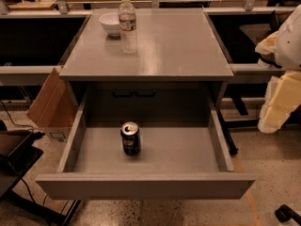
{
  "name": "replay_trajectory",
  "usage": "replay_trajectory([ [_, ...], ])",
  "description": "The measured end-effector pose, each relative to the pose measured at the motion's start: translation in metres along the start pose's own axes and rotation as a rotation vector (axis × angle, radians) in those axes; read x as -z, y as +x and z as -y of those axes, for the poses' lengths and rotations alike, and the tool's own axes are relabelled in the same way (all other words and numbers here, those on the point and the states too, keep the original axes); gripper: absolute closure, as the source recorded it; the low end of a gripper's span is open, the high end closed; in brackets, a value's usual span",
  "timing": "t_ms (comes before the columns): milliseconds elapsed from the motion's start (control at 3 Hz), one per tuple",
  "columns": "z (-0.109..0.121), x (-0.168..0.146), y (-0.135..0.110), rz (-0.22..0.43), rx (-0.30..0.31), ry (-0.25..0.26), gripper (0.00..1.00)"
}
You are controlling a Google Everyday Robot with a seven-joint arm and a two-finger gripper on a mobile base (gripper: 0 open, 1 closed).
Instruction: Pick pepsi can from top drawer and place on counter
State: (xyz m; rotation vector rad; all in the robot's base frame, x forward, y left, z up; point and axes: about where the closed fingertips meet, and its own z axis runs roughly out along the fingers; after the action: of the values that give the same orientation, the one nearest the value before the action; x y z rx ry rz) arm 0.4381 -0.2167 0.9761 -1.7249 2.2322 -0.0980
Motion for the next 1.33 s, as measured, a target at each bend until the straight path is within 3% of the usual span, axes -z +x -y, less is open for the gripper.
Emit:
replay_trajectory([
  [333,0.0,0.001,-0.001,0.003,-0.001,0.005,0.0],
  [667,0.002,-0.021,-0.006,0.079,-0.014,0.005,0.0],
  [1000,-0.012,-0.092,-0.026,0.261,-0.035,-0.078,0.0],
  [1333,-0.009,-0.155,-0.068,0.472,-0.071,-0.123,0.0],
])
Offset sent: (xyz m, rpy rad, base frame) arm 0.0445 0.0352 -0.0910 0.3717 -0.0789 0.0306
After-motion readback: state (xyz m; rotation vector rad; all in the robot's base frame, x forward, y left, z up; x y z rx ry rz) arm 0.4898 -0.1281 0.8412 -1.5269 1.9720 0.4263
